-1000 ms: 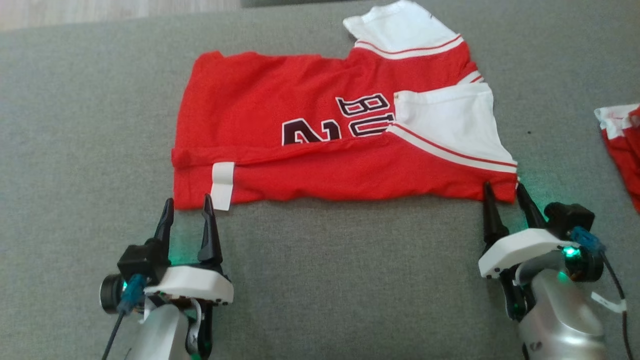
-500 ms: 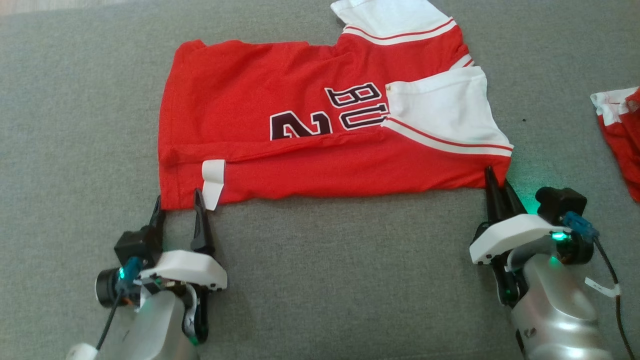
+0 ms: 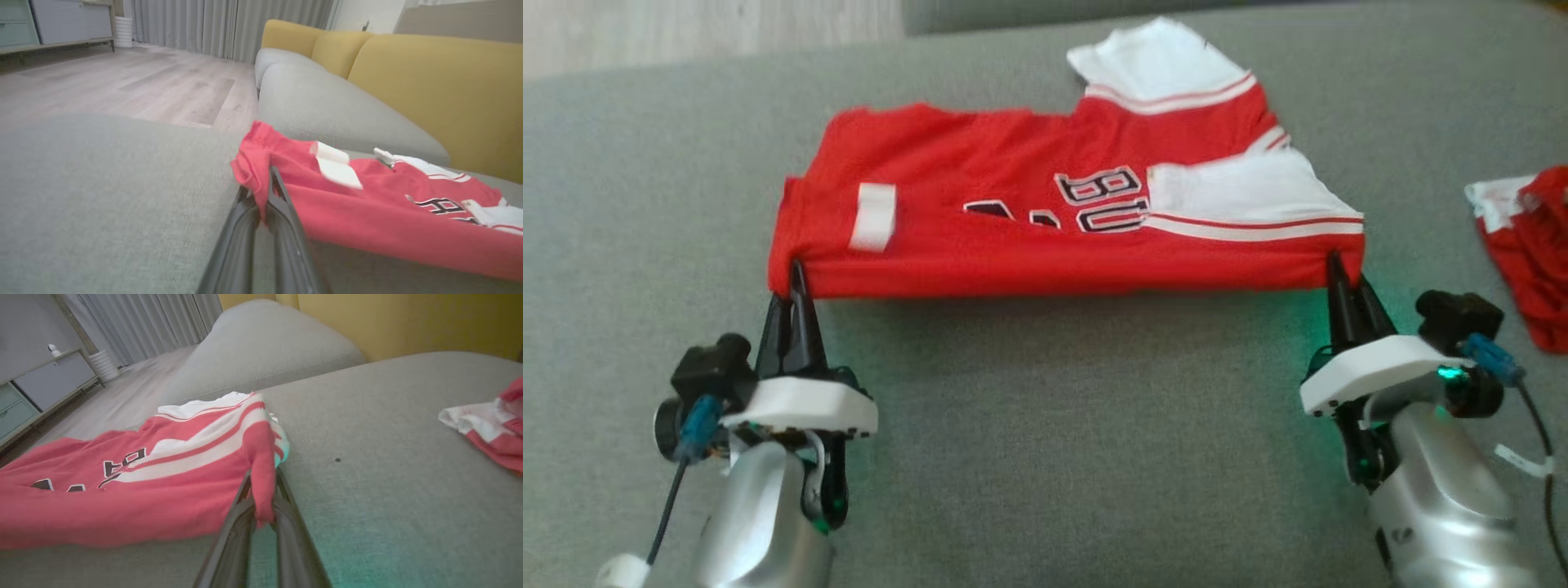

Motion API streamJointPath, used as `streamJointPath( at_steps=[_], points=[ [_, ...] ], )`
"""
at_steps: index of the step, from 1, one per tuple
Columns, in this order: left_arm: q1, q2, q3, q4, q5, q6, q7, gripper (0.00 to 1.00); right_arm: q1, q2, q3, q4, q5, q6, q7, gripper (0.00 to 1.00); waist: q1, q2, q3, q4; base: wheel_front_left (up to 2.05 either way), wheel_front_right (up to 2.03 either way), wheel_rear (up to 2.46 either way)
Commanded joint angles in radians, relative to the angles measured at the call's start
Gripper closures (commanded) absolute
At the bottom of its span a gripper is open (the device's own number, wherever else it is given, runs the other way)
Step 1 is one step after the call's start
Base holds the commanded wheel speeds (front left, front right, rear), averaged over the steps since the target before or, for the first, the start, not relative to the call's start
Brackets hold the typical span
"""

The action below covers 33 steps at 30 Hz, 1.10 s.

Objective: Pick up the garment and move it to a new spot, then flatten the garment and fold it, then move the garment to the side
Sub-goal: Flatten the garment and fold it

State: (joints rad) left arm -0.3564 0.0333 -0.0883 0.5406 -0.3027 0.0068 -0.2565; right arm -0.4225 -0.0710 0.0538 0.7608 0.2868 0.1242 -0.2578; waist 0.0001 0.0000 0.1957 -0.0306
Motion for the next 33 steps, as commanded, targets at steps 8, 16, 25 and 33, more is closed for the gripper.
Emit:
streamJointPath(
  at_steps=[8, 16, 25, 33],
  points=[
    [0.164, 0.017, 0.033, 0.018, -0.02, -0.006, -0.005, 1.0, 0.069, -0.086, 0.131, -0.005, 0.119, 0.007, 0.033, 1.0, -0.0001, 0.0, -0.155, 0.015, 0.0, 0.0, 0.0],
    [0.216, 0.017, -0.031, 0.029, -0.085, 0.015, -0.005, 0.0, 0.182, -0.149, 0.197, -0.079, 0.215, 0.007, 0.091, 0.0, -0.0001, 0.0, -0.112, 0.023, 0.0, 0.0, 0.0],
    [-0.096, 0.092, -0.017, 0.112, 0.034, -0.066, 0.009, 0.0, -0.005, -0.195, 0.222, -0.182, 0.193, 0.007, 0.122, 0.0, -0.0001, 0.0, 0.015, 0.022, 0.0, 0.0, 0.0],
    [-0.41, 0.214, -0.088, 0.312, 0.022, -0.132, 0.225, 0.0, -0.19, -0.209, 0.292, -0.19, 0.177, 0.007, 0.166, 0.0, -0.0001, 0.0, 0.133, 0.009, 0.0, 0.0, 0.0]
  ],
)
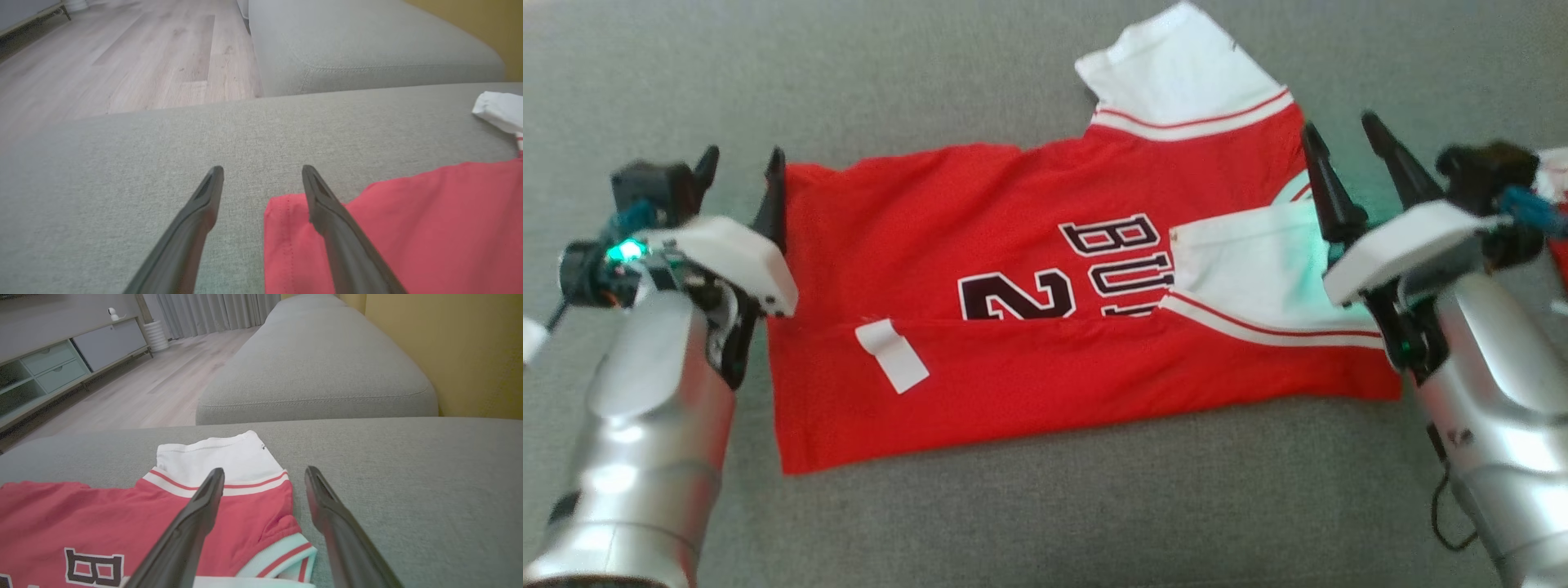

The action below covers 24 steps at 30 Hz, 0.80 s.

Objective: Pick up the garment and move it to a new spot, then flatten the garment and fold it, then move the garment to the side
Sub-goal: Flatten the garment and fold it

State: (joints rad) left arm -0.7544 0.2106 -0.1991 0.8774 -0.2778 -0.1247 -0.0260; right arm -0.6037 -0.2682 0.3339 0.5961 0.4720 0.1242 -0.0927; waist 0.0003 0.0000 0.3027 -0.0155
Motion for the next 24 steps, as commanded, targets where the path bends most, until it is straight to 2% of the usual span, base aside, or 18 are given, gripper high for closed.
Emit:
streamJointPath(
  at_steps=[1, 4, 13, 14, 15, 16, 24],
  points=[
    [-0.033, 0.042, 0.012, -0.008, -0.009, -0.003, 0.007, 0.0, -0.025, -0.015, 0.021, -0.021, -0.008, 0.007, 0.002, 0.0, -0.0003, 0.0, 0.036, -0.006, 0.0, 0.0, 0.0],
    [-0.073, 0.051, -0.026, 0.032, -0.038, -0.005, 0.033, 0.0, -0.064, -0.018, 0.044, -0.007, -0.001, 0.007, 0.0, 0.0, -0.0003, 0.0, 0.061, -0.009, 0.0, 0.0, 0.0],
    [-0.095, 0.063, -0.143, 0.083, -0.154, -0.006, 0.014, 0.0, -0.129, -0.029, 0.088, 0.048, 0.026, 0.007, -0.016, 0.0, -0.0003, 0.0, 0.087, -0.003, 0.0, 0.0, 0.0],
    [-0.097, 0.065, -0.155, 0.088, -0.161, -0.006, 0.011, 0.53, -0.14, -0.032, 0.09, 0.057, 0.029, 0.007, -0.012, 0.0, -0.0003, 0.0, 0.088, 0.0, 0.0, 0.0, 0.0],
    [-0.102, 0.067, -0.17, 0.088, -0.164, -0.006, 0.003, 0.8, -0.153, -0.035, 0.094, 0.066, 0.03, 0.007, -0.003, 0.0, -0.0003, 0.0, 0.092, 0.005, 0.0, 0.0, 0.0],
    [-0.106, 0.069, -0.181, 0.09, -0.169, -0.006, -0.008, 1.0, -0.168, -0.038, 0.098, 0.076, 0.032, 0.007, 0.006, 0.0, -0.0003, 0.0, 0.094, 0.01, 0.0, 0.0, 0.0],
    [-0.174, 0.036, -0.236, 0.086, -0.202, -0.006, -0.085, 1.0, -0.326, -0.067, 0.13, 0.187, 0.042, 0.007, 0.119, 0.0, -0.0003, 0.0, 0.137, 0.085, 0.0, 0.0, 0.0]
  ],
)
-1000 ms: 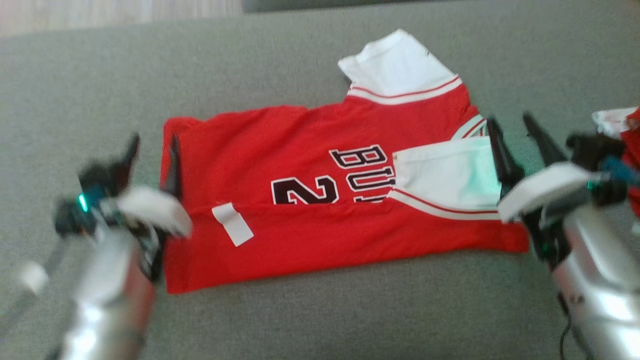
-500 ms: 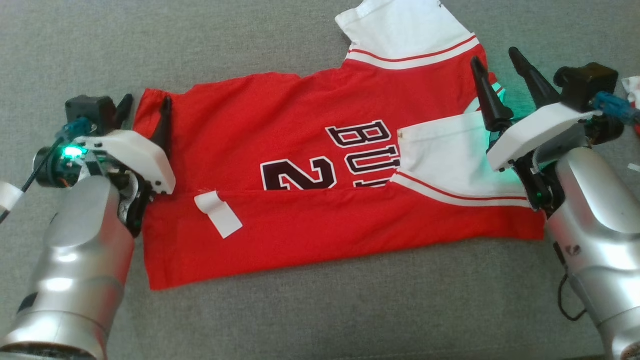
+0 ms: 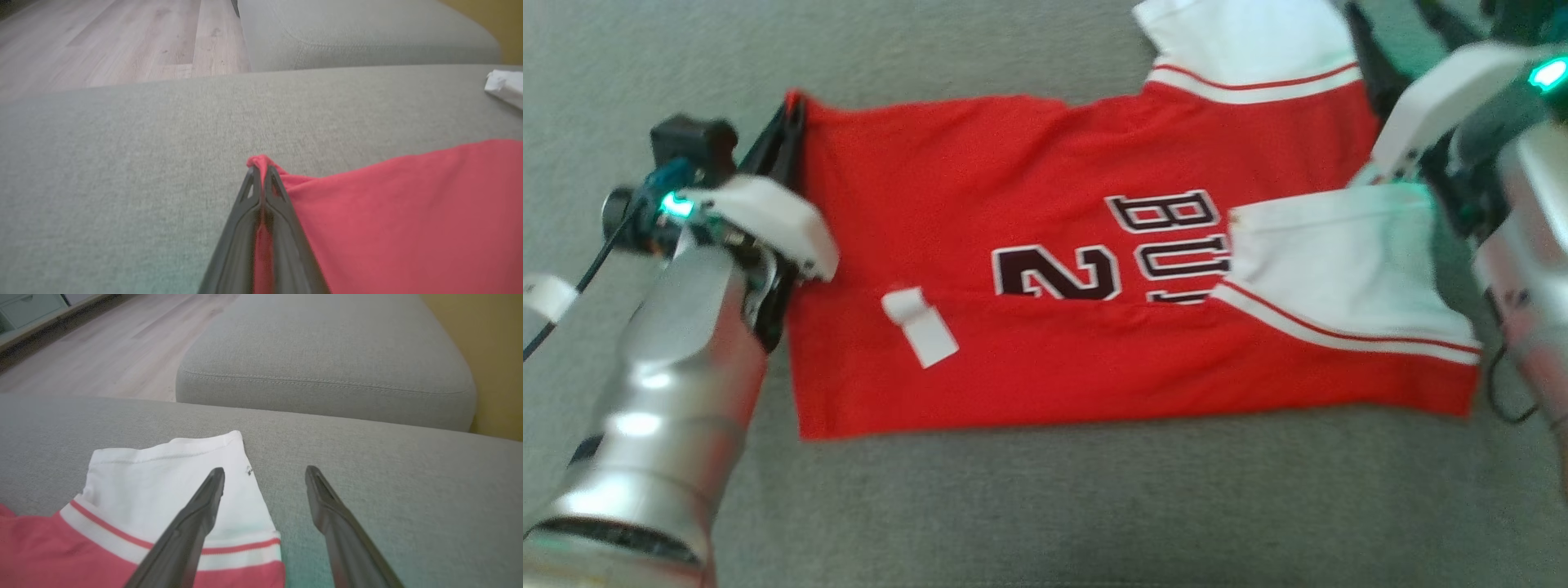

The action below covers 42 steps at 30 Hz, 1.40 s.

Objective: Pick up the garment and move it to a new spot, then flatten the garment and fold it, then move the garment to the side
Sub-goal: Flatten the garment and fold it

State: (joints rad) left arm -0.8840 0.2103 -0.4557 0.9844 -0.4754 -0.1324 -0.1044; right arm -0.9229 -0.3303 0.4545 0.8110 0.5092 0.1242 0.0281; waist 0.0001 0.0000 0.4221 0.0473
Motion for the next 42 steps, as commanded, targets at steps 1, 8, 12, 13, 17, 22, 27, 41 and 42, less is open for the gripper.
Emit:
streamJointPath(
  at_steps=[1, 8, 12, 13, 17, 22, 27, 41, 42],
  points=[
    [-0.057, 0.028, 0.018, -0.021, -0.004, 0.002, -0.026, 1.0, -0.031, -0.01, 0.02, -0.008, 0.001, 0.007, 0.019, 0.0, -0.0001, 0.0, 0.026, 0.035, 0.0, 0.0, 0.0],
    [-0.132, -0.079, -0.03, -0.004, -0.03, 0.002, -0.1, 1.0, -0.195, -0.05, 0.061, 0.141, -0.007, 0.007, 0.117, 0.0, -0.0001, 0.0, 0.101, 0.155, 0.0, 0.0, 0.0],
    [-0.153, -0.108, -0.055, 0.006, -0.051, 0.002, -0.121, 1.0, -0.248, -0.054, 0.083, 0.201, -0.013, 0.007, 0.14, 0.0, -0.0001, 0.0, 0.127, 0.189, 0.0, 0.0, 0.0],
    [-0.157, -0.112, -0.061, 0.009, -0.057, 0.002, -0.125, 1.0, -0.257, -0.053, 0.09, 0.214, -0.017, 0.007, 0.144, 0.0, -0.0001, 0.0, 0.131, 0.194, 0.0, 0.0, 0.0],
    [-0.164, -0.119, -0.079, 0.024, -0.077, 0.002, -0.137, 1.0, -0.273, -0.039, 0.119, 0.253, -0.011, 0.007, 0.161, 0.7, -0.0001, 0.0, 0.136, 0.199, 0.0, 0.0, 0.0],
    [-0.172, -0.102, -0.058, 0.046, -0.091, 0.005, -0.153, 1.0, -0.3, -0.051, 0.104, 0.283, -0.024, 0.007, 0.029, 1.0, -0.0001, 0.0, 0.123, 0.186, 0.0, 0.0, 0.0],
    [-0.14, -0.07, 0.002, 0.013, -0.092, 0.038, -0.157, 1.0, -0.315, -0.043, 0.042, 0.343, -0.051, 0.007, -0.185, 1.0, -0.0001, 0.0, 0.086, 0.154, 0.0, 0.0, 0.0],
    [0.159, 0.0, 0.173, -0.142, -0.01, 0.074, -0.157, 1.0, 0.01, 0.009, -0.044, 0.053, 0.101, 0.007, -0.289, 1.0, -0.0001, 0.0, -0.097, 0.011, 0.0, 0.0, 0.0],
    [0.187, 0.005, 0.191, -0.152, -0.002, 0.077, -0.157, 1.0, 0.058, 0.007, -0.054, 0.009, 0.124, 0.007, -0.289, 1.0, -0.0001, 0.0, -0.113, -0.001, 0.0, 0.0, 0.0]
  ],
)
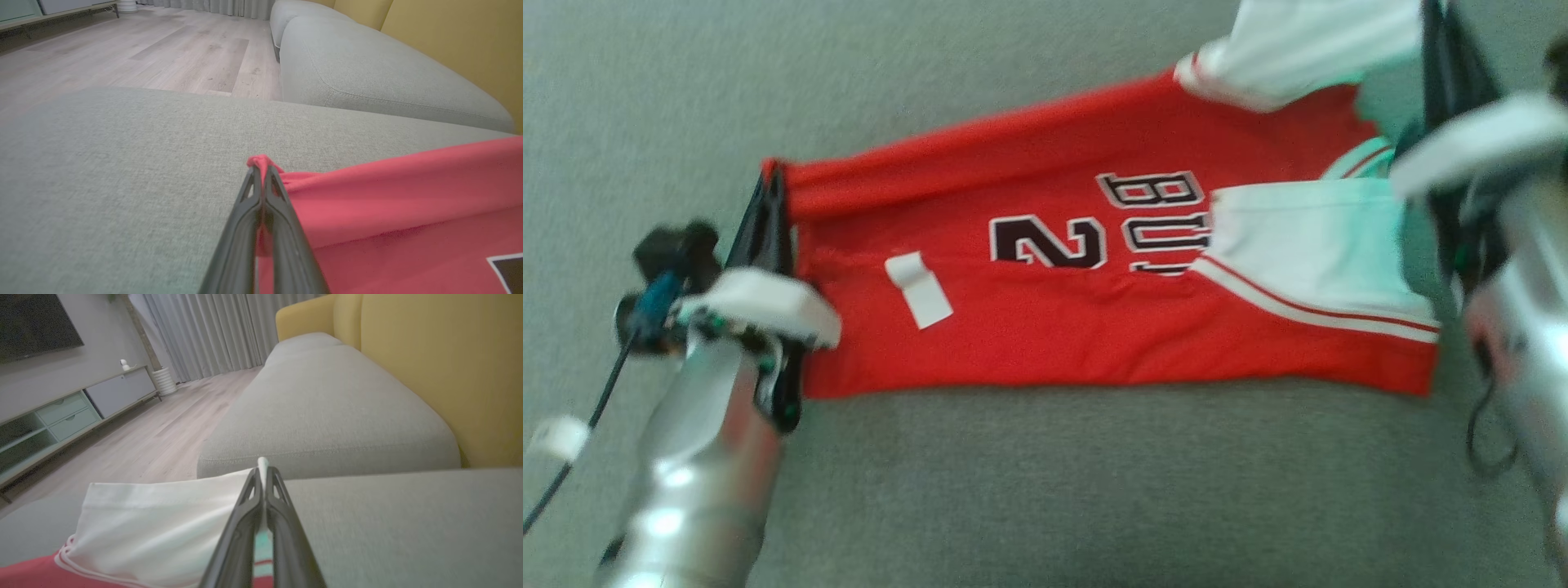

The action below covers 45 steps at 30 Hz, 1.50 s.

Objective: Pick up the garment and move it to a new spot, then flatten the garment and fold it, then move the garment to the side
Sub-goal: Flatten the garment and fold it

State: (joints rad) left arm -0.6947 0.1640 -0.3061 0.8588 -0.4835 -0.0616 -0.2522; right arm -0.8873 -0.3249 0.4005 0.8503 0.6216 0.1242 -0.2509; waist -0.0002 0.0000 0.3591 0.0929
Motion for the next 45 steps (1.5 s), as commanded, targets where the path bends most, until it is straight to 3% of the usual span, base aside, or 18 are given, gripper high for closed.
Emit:
streamJointPath(
  at_steps=[1, 6, 11, 12, 13, 14, 15, 21, 29, 36, 45],
  points=[
    [0.027, 0.056, 0.06, -0.037, 0.014, 0.01, -0.009, 1.0, 0.071, -0.003, -0.012, -0.069, 0.03, 0.007, -0.011, 1.0, 0.0002, 0.0, -0.065, -0.06, 0.0, 0.0, 0.0],
    [0.172, 0.058, 0.156, -0.08, 0.04, 0.019, -0.009, 1.0, 0.299, -0.002, 0.02, -0.192, 0.093, 0.007, -0.011, 1.0, 0.0002, 0.0, -0.127, -0.107, 0.0, 0.0, 0.0],
    [0.292, 0.026, 0.224, -0.094, 0.068, 0.014, -0.009, 1.0, 0.434, 0.02, 0.076, -0.214, 0.144, 0.007, -0.01, 1.0, 0.0002, 0.0, -0.175, -0.13, 0.0, 0.0, 0.0],
    [0.31, 0.018, 0.235, -0.095, 0.076, 0.014, -0.009, 1.0, 0.449, 0.025, 0.082, -0.207, 0.152, 0.007, -0.007, 0.54, 0.0002, 0.0, -0.182, -0.132, 0.0, 0.0, 0.0],
    [0.327, 0.01, 0.249, -0.101, 0.083, 0.017, -0.009, 0.72, 0.457, 0.03, 0.082, -0.202, 0.159, 0.007, -0.007, 0.0, 0.0002, 0.0, -0.19, -0.132, 0.0, 0.0, 0.0],
    [0.342, 0.001, 0.262, -0.11, 0.092, 0.019, -0.009, 0.15, 0.462, 0.035, 0.078, -0.197, 0.163, 0.007, -0.008, 0.0, 0.0002, 0.0, -0.197, -0.133, 0.0, 0.0, 0.0],
    [0.356, -0.008, 0.273, -0.118, 0.103, 0.021, -0.009, 0.0, 0.464, 0.037, 0.075, -0.191, 0.158, 0.007, -0.008, 0.0, 0.0002, 0.0, -0.204, -0.131, 0.0, 0.0, 0.0],
    [0.427, -0.048, 0.336, -0.255, 0.219, 0.046, -0.009, 0.0, 0.468, 0.064, -0.037, -0.191, -0.008, 0.007, -0.01, 0.0, 0.0002, 0.0, -0.238, -0.118, 0.0, 0.0, 0.0],
    [0.549, -0.099, 0.355, -0.414, 0.343, 0.036, -0.009, 0.0, 0.582, 0.2, -0.252, -0.219, -0.307, 0.007, -0.011, 0.0, 0.0002, 0.0, -0.301, -0.094, 0.0, 0.0, 0.0],
    [0.637, -0.113, 0.316, -0.468, 0.353, 0.04, -0.009, 0.0, 0.634, 0.253, -0.297, -0.182, -0.358, 0.007, -0.011, 0.0, 0.0002, 0.0, -0.323, -0.083, 0.0, 0.0, 0.0],
    [0.618, -0.114, 0.266, -0.483, 0.308, 0.057, -0.01, 0.0, 0.536, 0.261, -0.294, -0.106, -0.388, 0.007, -0.011, 0.0, 0.0002, 0.0, -0.265, -0.065, 0.0, 0.0, 0.0]
  ],
)
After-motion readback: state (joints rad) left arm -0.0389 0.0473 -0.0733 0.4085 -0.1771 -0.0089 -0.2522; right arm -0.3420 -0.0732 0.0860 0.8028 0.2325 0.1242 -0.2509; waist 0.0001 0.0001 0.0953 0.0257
